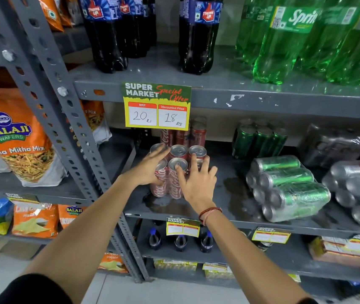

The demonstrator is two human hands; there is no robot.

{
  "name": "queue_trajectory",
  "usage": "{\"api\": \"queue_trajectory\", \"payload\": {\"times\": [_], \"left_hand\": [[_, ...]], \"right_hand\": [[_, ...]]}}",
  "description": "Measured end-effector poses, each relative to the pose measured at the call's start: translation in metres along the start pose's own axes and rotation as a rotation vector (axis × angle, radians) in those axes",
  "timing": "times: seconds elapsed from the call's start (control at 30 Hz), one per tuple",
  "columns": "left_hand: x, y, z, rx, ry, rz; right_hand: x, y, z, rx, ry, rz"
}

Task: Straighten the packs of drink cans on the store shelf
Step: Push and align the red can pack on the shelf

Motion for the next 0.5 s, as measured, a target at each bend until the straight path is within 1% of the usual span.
{"api": "queue_trajectory", "payload": {"times": [0.03,0.1,0.13,0.23,0.33,0.43,0.47,0.5], "left_hand": [[-0.003,0.0,0.001,0.008,-0.001,0.002],[0.038,0.016,0.05,0.147,0.042,-0.197],[0.038,0.015,0.052,0.143,0.064,-0.179],[0.037,0.012,0.046,0.056,0.11,-0.132],[0.026,0.002,0.031,-0.09,0.286,-0.108],[0.015,-0.01,0.028,-0.229,0.397,-0.139],[0.011,-0.011,0.034,-0.229,0.414,-0.152],[0.011,-0.008,0.048,-0.186,0.415,-0.165]], "right_hand": [[0.001,0.002,-0.002,0.004,-0.006,0.001],[-0.017,-0.019,0.052,0.225,-0.028,0.072],[-0.018,-0.018,0.052,0.219,-0.019,0.062],[-0.015,-0.016,0.051,0.149,-0.003,-0.013],[-0.021,-0.013,0.045,0.087,0.143,-0.06],[-0.038,-0.021,0.065,0.107,0.233,0.023],[-0.048,-0.022,0.076,0.132,0.23,0.064],[-0.06,-0.023,0.095,0.173,0.213,0.117]]}}
Point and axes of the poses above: each hand's wrist, its own y-axis towards the middle knuckle, its own x-axis out of the palm, z = x × y, the point moved 7 cm from there along y, towards the middle knuckle, and after that the axes turned 11 degrees about -y, right-handed, at the moved point
